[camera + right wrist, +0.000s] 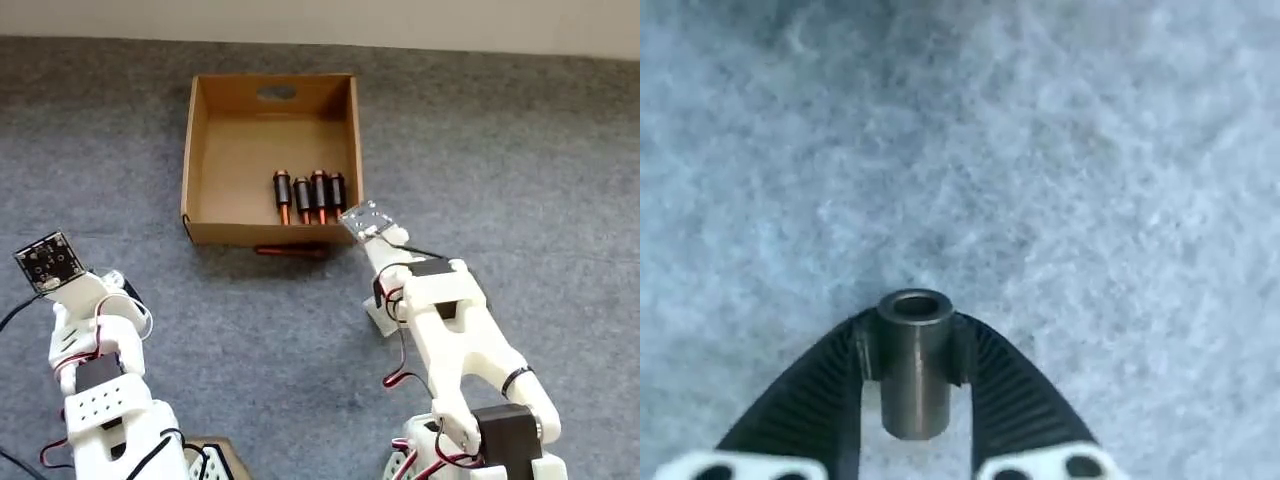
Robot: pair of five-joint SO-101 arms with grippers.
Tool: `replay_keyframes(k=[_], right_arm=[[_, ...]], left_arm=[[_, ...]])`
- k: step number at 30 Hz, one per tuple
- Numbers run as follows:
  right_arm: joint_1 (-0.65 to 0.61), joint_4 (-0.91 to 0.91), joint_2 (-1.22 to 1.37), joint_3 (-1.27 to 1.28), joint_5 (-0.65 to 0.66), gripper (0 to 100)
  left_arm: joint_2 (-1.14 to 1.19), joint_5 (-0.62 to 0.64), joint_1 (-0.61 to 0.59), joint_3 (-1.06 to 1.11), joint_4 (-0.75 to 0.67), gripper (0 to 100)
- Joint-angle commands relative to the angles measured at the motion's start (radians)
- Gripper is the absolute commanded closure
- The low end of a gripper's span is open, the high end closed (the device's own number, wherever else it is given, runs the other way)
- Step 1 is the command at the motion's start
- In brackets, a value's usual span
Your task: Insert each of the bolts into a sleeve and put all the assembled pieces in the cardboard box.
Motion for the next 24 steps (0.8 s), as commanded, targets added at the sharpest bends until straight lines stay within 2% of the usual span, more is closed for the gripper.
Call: replay_keyframes(k=[1,4,10,15,20,22,24], right_arm=[[-0.007,0.059,-0.002,-0.042,-0.037,88.2],[-0.008,0.104,-0.004,-0.048,-0.037,82.6],[-0.008,0.113,-0.002,-0.048,-0.026,82.6],[-0.008,0.111,-0.001,-0.036,0.141,82.6],[-0.021,0.107,-0.001,-0.044,0.146,82.7],[-0.044,0.107,-0.001,-0.038,0.146,86.0],[-0.073,0.114,0.001,-0.033,0.146,93.7]], left_arm=[[-0.018,0.009,0.016,-0.036,-0.023,99],[-0.018,0.009,0.016,-0.036,-0.023,99],[-0.018,0.009,0.016,-0.036,-0.023,99],[-0.018,0.009,0.016,-0.036,-0.023,99],[-0.018,0.009,0.016,-0.036,-0.023,99],[-0.018,0.009,0.016,-0.036,-0.023,99],[-0.018,0.009,0.016,-0.036,-0.023,99]])
